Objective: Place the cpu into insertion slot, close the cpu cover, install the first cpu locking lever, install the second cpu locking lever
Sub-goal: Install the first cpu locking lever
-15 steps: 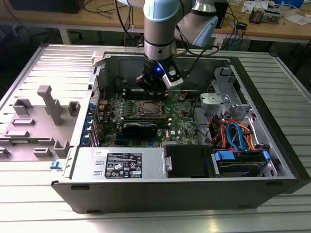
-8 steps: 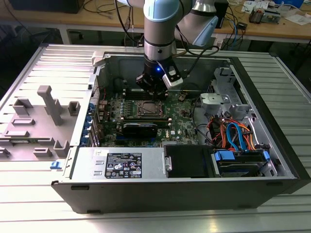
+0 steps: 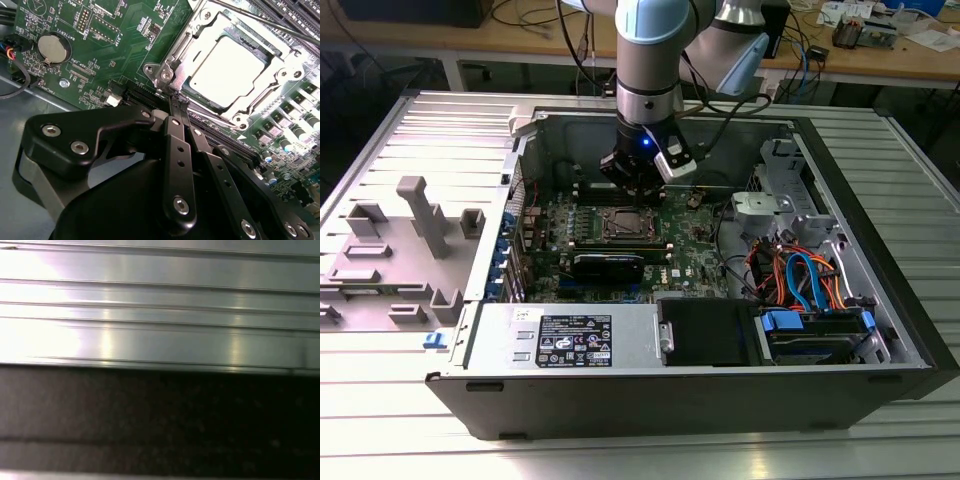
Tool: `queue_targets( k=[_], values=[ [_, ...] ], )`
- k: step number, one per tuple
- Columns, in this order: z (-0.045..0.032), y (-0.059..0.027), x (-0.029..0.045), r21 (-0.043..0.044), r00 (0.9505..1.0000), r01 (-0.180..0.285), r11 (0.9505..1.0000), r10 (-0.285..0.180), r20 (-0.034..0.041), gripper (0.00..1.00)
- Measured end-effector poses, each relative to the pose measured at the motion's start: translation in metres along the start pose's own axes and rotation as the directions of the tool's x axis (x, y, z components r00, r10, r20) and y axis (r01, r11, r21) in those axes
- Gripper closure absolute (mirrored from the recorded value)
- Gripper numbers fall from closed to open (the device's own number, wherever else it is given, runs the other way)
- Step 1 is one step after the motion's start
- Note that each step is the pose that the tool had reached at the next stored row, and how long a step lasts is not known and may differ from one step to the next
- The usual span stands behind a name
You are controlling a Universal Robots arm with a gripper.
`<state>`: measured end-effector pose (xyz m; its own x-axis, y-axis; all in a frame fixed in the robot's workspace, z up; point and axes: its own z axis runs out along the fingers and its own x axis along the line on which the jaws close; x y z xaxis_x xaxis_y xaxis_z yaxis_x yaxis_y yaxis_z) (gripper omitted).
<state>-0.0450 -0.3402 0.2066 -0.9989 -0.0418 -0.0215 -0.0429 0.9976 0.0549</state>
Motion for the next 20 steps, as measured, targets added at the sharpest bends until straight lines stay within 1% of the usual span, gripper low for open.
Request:
queue_targets(
  k=[5, 11, 20],
  values=[
    [0.0004, -0.0009, -0.0004, -0.0001, 1.0, 0.0, 1.0, 0.0, -0.0001, 0.89],
    [0.0006, -0.0039, -0.0005, -0.0002, 1.0, 0.0, 1.0, 0.0, -0.0001, 0.89],
    [0.0021, -0.0049, -0.0008, 0.0004, 1.0, 0.0, 1.0, 0.0, -0.0005, 0.89]
  ],
)
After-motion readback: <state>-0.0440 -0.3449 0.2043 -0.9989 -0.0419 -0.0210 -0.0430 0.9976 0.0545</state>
